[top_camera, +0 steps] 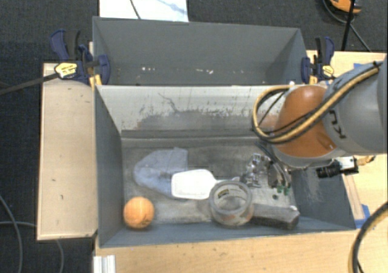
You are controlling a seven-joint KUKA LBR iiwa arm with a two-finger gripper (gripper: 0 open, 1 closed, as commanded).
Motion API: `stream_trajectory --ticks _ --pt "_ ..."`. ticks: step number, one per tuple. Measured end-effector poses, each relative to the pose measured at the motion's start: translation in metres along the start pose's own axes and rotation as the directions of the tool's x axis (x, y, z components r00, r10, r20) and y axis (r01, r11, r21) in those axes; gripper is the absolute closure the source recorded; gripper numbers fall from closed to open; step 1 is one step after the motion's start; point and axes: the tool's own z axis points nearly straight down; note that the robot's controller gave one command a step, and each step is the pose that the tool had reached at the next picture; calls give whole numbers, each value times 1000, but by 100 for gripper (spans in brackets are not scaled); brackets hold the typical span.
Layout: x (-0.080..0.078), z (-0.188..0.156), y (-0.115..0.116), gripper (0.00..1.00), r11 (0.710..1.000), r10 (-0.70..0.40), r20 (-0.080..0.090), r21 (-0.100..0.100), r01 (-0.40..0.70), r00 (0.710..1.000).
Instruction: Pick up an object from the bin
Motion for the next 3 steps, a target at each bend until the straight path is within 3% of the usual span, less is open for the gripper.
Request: stream_trajectory --ticks 1,2,3 --pt "13 -145 -12 100 1000 -3 0 1 3 1000" --pt "14 -145 -12 0 1000 -6 -1 1 6 1000" --pt "14 -145 -12 0 1000 -8 -1 1 8 1000"
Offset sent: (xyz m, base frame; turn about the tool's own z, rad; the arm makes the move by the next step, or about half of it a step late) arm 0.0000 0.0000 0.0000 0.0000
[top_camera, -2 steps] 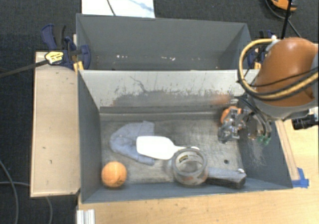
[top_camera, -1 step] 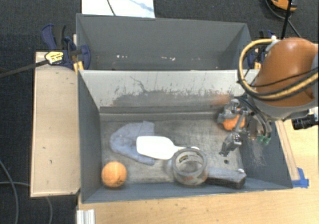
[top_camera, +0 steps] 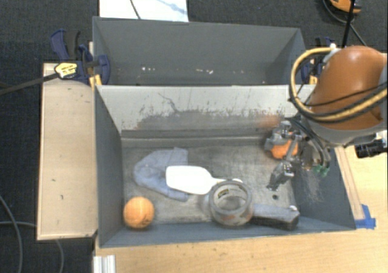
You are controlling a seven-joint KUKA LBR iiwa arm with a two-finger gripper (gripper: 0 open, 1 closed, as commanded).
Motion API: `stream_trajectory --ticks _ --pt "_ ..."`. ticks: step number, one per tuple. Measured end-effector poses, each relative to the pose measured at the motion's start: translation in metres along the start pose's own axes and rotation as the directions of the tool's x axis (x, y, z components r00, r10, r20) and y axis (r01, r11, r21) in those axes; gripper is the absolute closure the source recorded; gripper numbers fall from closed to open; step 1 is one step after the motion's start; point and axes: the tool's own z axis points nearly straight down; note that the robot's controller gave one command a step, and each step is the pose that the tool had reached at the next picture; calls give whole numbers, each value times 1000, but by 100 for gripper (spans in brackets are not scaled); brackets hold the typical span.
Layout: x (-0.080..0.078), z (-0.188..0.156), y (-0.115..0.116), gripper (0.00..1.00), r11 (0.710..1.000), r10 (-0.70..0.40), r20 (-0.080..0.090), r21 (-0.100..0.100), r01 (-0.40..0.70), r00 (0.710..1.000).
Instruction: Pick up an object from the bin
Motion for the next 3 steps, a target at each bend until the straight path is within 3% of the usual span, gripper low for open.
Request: stream_trajectory --ticks 1,2,3 --pt "12 61 28 0 1000 -26 6 -1 26 1000" --pt "-11 113 51 0 988 -156 5 -1 156 988" --pt "-4 153 69 100 994 -108 6 -2 108 994"
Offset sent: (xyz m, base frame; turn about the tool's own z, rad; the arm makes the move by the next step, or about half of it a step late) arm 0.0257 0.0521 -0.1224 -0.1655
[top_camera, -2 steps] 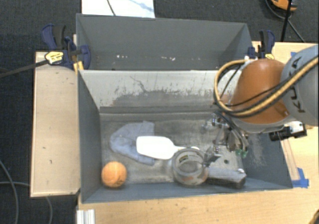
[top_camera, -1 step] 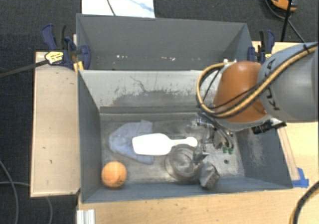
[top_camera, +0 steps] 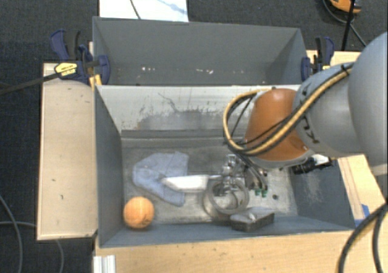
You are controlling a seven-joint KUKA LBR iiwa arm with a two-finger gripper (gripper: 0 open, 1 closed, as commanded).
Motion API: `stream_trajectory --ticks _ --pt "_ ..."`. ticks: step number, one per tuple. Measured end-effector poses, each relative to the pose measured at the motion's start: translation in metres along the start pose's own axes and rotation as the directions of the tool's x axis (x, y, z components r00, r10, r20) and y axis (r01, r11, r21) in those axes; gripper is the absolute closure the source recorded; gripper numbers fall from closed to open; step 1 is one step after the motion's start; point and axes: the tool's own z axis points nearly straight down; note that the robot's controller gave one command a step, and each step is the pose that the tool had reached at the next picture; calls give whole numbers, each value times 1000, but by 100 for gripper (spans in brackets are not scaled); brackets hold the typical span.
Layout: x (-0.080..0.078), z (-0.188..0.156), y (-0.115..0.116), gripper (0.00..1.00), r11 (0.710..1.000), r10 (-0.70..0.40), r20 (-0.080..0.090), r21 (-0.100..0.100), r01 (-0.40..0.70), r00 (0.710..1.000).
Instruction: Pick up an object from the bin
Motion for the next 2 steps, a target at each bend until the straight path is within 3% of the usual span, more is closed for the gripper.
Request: stream_trajectory --ticks 1,2 --pt "0 0 0 100 1000 -1 0 0 1 1000" --pt "-19 -160 -31 100 1000 -22 -4 2 22 1000"
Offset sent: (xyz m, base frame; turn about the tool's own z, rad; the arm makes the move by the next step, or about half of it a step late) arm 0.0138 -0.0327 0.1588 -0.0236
